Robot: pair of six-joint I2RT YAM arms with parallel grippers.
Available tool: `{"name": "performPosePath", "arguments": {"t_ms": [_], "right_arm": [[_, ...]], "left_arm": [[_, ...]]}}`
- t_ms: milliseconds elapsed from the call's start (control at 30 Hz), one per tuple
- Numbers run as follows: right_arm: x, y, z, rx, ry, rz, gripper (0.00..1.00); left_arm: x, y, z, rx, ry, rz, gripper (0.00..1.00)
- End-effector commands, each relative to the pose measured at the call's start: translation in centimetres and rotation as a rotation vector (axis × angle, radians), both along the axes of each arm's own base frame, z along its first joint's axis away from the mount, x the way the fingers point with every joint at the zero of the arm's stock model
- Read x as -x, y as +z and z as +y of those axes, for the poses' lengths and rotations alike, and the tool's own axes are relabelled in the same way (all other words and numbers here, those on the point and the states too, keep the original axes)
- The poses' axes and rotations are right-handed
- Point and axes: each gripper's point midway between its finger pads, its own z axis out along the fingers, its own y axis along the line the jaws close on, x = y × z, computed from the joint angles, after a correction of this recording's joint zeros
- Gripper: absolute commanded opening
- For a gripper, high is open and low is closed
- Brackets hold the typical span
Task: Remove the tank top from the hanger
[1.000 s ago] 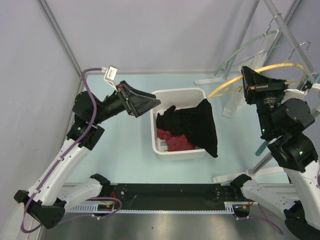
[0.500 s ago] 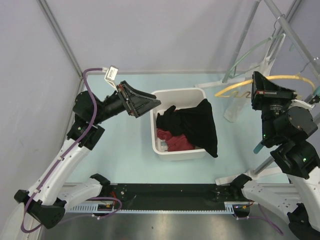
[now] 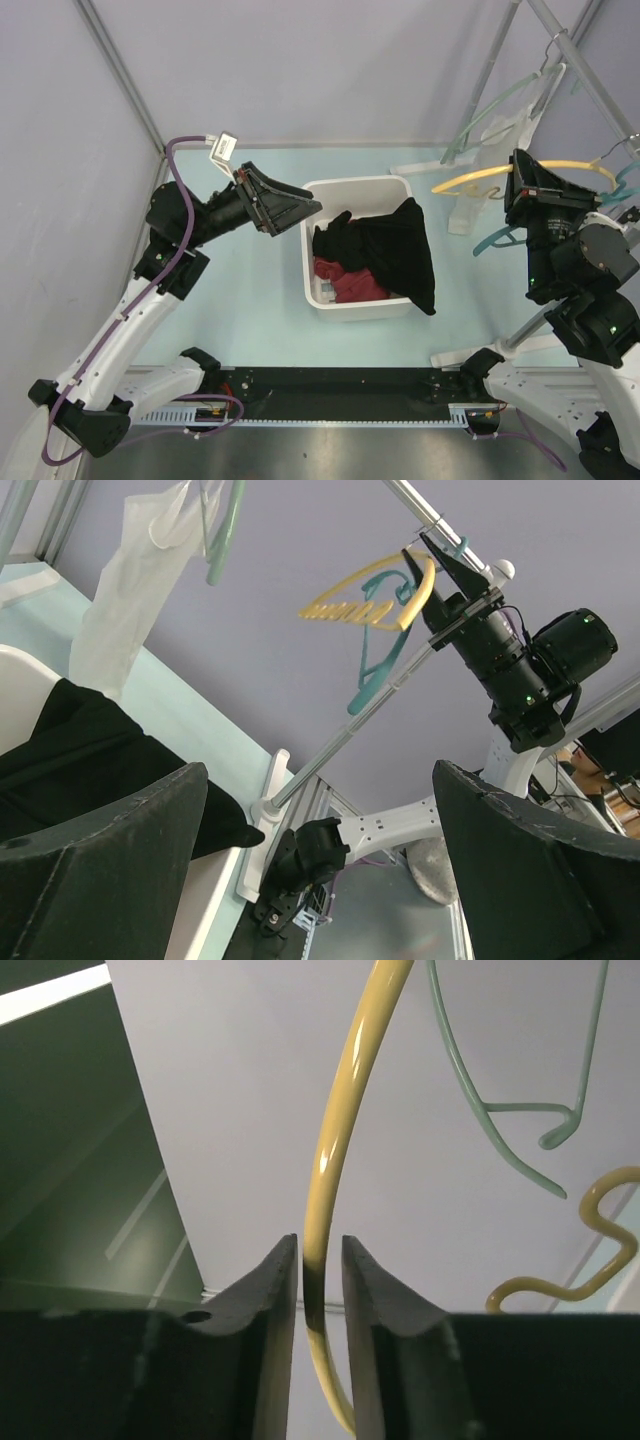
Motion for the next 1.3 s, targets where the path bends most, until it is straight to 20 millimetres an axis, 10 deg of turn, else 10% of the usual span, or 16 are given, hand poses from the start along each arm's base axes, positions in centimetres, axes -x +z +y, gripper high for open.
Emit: {"name": "performPosePath", "arguments": {"t_ms": [0,400,700,967,1267], "right_arm": [[0.9,0.7,-0.4,-0.010,0.014,-0.027,0.37],[6.2,0.6,1.3,0.268,0.265,0.045,0.72],[11.1,-3.9,1.8,0.407,0.442,0.100,0.97],[12.2,-7.0,3.0,0.653,0.543,0.135,1.00],[12.1,-7.5,-1.8,0.825,0.332,0.231,1.00]], "left_arm": [[1.0,0.9,0.3,0.003,-0.019,-0.061,0.99],[0.8,0.0,0.2,-0.007,-0.014,-0.055,1.00],[0.5,-1.6,0.0,-0.033,-0.015,-0.037,0.99],[0.2,-2.6,-0.1,-0.048,-0.017,-0.022,0.99],[0.1,-3.2,-0.2,-0.062,-0.016,-0.014,0.99]]}}
